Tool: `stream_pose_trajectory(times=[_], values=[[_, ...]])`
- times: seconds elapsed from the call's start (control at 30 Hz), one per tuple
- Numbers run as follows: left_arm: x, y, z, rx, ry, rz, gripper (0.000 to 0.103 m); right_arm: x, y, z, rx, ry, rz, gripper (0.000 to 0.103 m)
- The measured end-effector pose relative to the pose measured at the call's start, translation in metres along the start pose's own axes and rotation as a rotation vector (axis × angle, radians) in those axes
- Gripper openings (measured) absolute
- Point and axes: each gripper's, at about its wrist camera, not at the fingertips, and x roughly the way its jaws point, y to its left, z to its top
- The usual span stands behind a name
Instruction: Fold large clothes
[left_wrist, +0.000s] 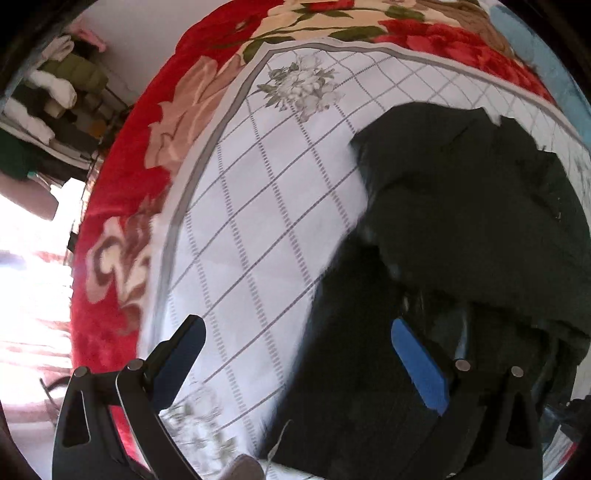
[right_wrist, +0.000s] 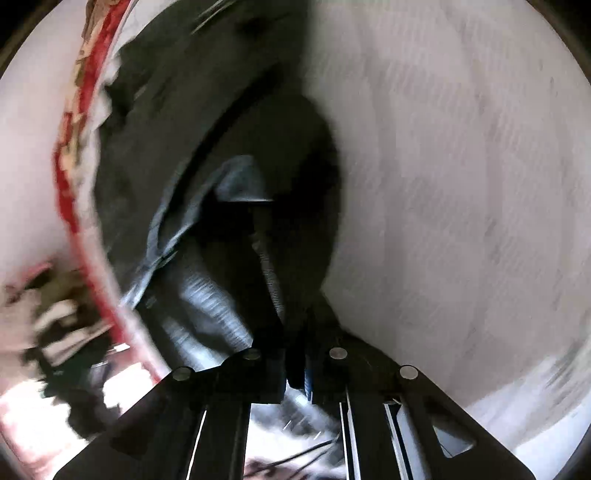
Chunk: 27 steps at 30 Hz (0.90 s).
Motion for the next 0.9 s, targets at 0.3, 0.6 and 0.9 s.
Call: stream_pose_trajectory(times=[0.3, 0.6, 0.9], values=[[0.024, -0.049, -0.047, 0.198, 0.039, -0.021, 0.103, 0.051, -0.032, -0.076, 0.039, 0.208, -0.233, 0.04], [0.073, -0.083, -0.066, 0.243, 0.038, 0.029, 0.103, 0.053, 0.041, -0.039, -0.19, -0.058, -0.374, 0.04], [0.087, -0.068, -0.054, 0.203, 0.079, -0.056, 0.103, 0.063, 0.048, -0.039, -0.124, -0.083, -0.476, 0.036]])
